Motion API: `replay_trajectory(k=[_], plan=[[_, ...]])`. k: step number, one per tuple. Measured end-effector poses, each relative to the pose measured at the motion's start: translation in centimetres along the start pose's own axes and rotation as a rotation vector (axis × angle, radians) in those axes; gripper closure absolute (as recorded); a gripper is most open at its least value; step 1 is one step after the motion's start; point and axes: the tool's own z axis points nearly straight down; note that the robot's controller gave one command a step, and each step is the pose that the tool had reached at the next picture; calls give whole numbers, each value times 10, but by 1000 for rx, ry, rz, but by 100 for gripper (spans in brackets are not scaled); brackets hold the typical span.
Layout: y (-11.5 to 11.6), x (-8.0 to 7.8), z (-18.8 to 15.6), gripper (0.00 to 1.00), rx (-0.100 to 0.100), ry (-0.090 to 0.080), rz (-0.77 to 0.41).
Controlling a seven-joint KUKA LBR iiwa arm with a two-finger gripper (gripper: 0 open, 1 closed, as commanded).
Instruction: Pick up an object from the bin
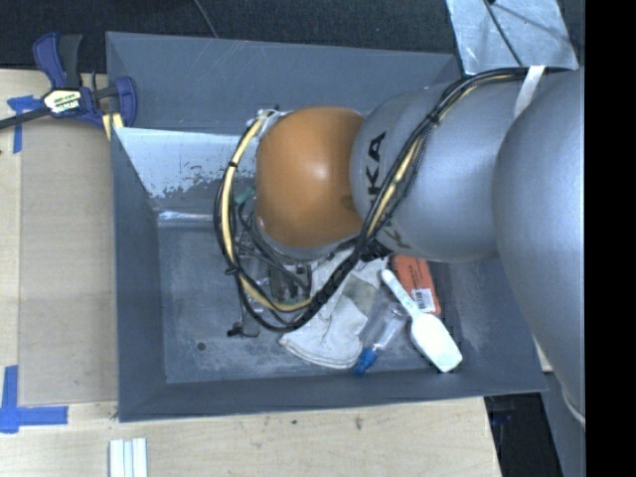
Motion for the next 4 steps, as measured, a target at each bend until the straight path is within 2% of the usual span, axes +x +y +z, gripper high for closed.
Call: replay_trajectory(k=[1,2,3,4], plan=[[-14,-8,5,0,-2,0,-117],[-56,-9,12,0,2,0,-324],[-67,-25,15,0,0,-1,-126],[-87,-18,-6,0,1,2,-4]])
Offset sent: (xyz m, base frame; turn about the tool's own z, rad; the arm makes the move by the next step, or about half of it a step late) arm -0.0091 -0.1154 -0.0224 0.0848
